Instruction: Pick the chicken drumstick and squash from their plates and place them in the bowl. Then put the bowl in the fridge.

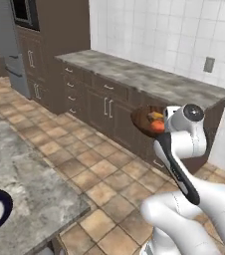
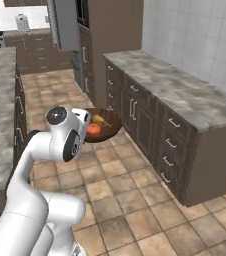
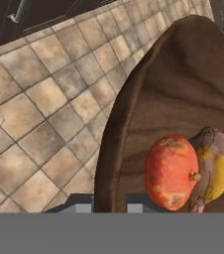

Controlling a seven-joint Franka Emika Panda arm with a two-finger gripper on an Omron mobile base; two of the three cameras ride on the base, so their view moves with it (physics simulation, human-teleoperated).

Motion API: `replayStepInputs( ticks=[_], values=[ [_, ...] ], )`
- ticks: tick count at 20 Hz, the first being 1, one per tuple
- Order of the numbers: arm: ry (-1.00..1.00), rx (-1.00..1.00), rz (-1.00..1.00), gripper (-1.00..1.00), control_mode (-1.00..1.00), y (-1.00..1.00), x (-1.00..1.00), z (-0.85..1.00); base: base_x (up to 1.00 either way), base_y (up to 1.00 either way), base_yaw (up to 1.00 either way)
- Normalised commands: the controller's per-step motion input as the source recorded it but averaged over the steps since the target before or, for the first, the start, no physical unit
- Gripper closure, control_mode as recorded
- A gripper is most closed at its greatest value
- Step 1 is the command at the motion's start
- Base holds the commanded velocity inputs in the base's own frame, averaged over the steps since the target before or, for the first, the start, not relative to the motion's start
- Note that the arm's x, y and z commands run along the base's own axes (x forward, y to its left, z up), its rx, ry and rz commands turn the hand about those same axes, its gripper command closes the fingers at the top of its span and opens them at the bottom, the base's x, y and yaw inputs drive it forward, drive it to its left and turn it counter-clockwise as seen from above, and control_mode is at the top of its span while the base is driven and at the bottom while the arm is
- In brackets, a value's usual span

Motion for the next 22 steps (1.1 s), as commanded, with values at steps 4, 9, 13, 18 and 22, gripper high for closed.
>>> replayStepInputs(
  ticks=[4,9,13,18,22],
  values=[
    [0.00,0.00,0.00,1.00,1.00,0.00,0.00,0.00,0.69,-0.01,0.43],
    [0.00,0.00,0.00,1.00,1.00,0.00,0.00,0.00,0.74,-0.15,0.26],
    [0.00,0.00,0.00,1.00,1.00,0.00,0.00,0.00,0.69,-0.27,0.16],
    [0.00,0.00,0.00,1.00,1.00,0.00,0.00,0.00,0.64,-0.39,0.09],
    [0.00,0.00,0.00,1.00,1.00,0.00,0.00,0.00,0.61,-0.34,0.18]
  ],
)
